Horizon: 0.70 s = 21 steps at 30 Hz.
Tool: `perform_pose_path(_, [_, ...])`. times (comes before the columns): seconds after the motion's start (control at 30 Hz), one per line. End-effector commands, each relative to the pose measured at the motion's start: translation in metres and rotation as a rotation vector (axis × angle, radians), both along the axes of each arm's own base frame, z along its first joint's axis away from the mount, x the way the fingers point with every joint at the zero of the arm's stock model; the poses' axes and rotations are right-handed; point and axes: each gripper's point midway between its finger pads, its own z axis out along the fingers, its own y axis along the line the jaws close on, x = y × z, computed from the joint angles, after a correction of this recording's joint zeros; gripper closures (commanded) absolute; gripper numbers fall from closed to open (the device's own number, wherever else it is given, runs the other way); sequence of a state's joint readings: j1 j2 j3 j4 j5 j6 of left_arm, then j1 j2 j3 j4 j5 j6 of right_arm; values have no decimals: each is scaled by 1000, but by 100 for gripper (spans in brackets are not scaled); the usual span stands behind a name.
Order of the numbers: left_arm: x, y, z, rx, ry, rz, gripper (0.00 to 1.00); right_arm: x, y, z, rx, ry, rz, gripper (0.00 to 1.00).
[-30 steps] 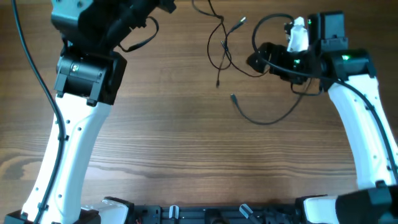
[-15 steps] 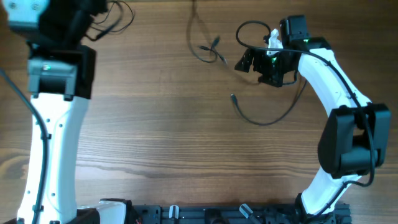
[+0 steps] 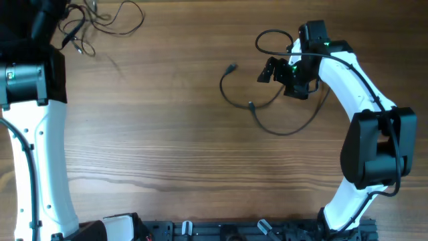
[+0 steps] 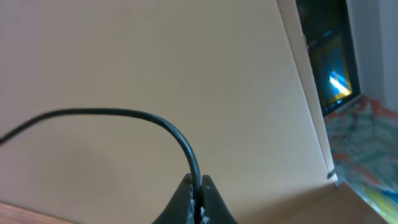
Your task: Untangle cables
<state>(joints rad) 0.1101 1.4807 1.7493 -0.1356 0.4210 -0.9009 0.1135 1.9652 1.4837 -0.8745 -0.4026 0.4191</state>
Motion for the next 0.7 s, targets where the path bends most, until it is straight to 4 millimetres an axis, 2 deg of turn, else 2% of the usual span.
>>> perform_pose_path(0.0, [-9, -17, 5, 2, -4, -63, 96, 0, 5, 0, 25, 7, 5, 0])
perform_pose_path(0.1, [-2, -23, -14, 4, 62, -76, 96, 1, 5, 0, 25, 3, 5, 0])
perform_pose_path(0.3, [29, -23, -93, 52, 291, -83, 96, 1, 5, 0, 25, 4, 5, 0])
perform_pose_path(0.4, [45, -18, -123, 43, 371, -69, 96, 1, 5, 0, 25, 5, 5, 0])
perform_pose_path(0.47, [57, -4, -146, 46, 433, 10, 96, 0, 5, 0, 24, 6, 7, 0])
perform_pose_path(0.57, [66, 32, -175, 84, 512, 160, 96, 0, 5, 0, 23, 5, 8, 0])
perform_pose_path(0.67, [66, 65, -184, 226, 508, 216, 96, 1, 5, 0, 23, 2, 8, 0])
